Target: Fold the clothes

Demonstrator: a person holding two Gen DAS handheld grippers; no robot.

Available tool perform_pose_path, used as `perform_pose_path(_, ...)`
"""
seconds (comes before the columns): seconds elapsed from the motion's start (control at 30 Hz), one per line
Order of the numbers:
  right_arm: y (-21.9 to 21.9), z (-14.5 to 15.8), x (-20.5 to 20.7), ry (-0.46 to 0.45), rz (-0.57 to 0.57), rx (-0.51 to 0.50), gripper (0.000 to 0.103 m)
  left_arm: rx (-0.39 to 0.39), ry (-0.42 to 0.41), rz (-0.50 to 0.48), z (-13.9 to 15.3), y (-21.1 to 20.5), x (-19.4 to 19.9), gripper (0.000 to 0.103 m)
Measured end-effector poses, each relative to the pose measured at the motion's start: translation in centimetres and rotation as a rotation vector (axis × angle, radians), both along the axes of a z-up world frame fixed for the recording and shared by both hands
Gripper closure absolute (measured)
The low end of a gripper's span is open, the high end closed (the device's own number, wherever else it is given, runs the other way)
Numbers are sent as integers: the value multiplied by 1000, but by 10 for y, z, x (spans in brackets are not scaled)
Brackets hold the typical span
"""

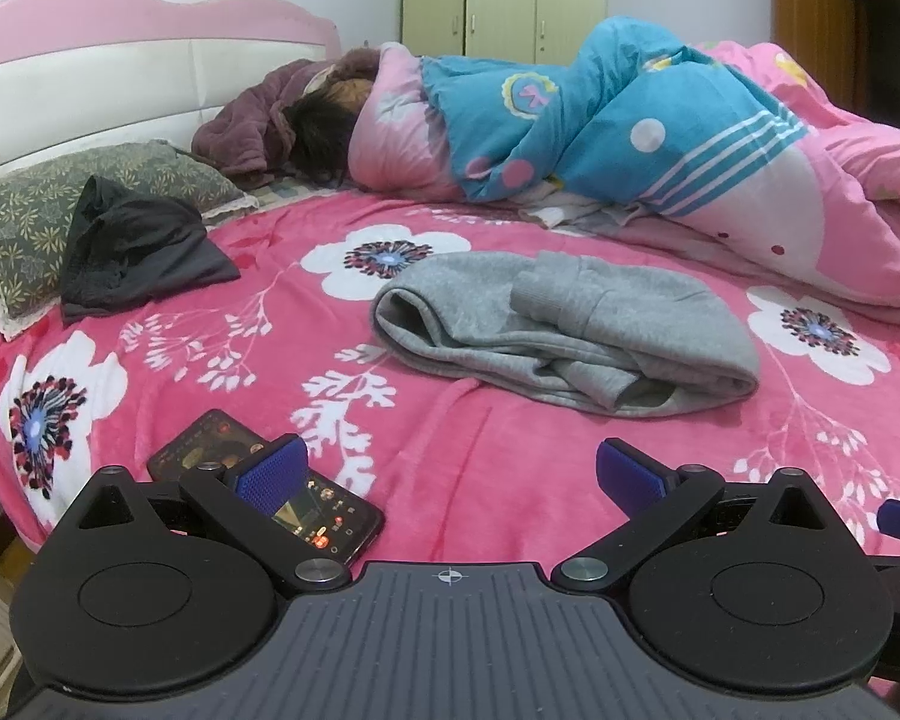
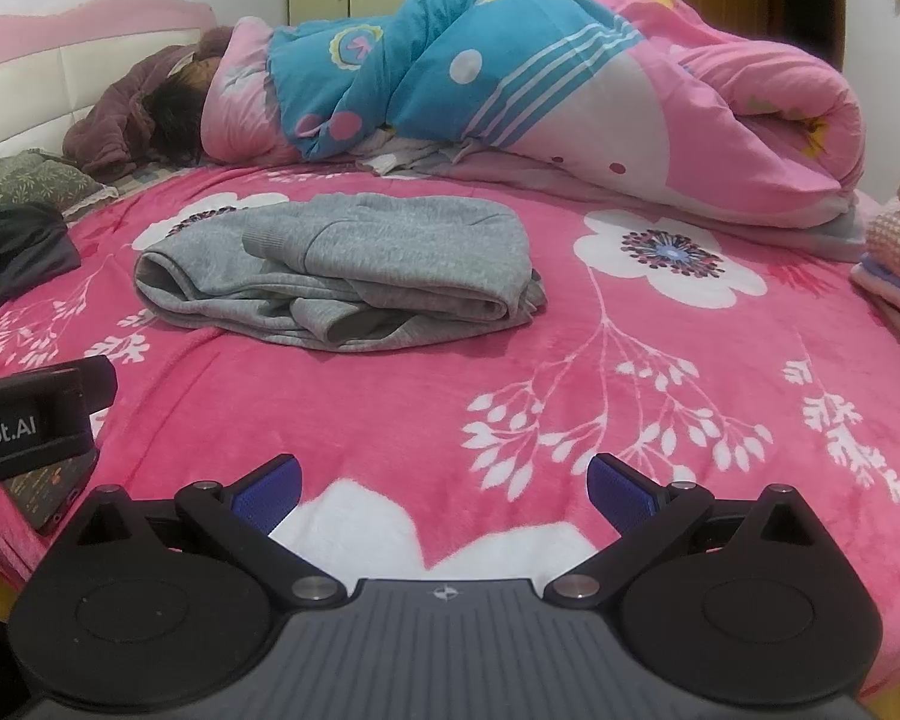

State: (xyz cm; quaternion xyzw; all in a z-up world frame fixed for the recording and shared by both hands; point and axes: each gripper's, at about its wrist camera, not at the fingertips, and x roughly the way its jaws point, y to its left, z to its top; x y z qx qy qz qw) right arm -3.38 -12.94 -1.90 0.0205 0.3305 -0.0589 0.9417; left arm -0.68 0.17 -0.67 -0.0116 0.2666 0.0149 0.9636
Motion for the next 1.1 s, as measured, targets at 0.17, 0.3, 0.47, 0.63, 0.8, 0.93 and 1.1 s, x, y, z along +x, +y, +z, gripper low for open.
perform_pose_path(0.17,0,-1,3,3,2,1,0,1,2,1,-1,1,3,0)
perform_pose_path(0.3,0,-1,5,5,3,1,0,0,3,2,0,1,6,0)
perform_pose_path(0.47,1,-2,8,8,6,2,0,2,6,2,0,0,9,0)
perform_pose_path(0.63,2,-3,12,10,11,3,0,5,9,3,-2,0,13,0)
perform_pose_path(0.8,2,-4,16,12,13,4,0,7,12,3,-3,0,17,0)
perform_pose_path(0.93,0,-6,18,15,11,5,0,9,15,2,-5,-1,20,0)
perform_pose_path(1.1,-2,-9,21,19,8,8,0,13,11,-11,-10,-3,26,0)
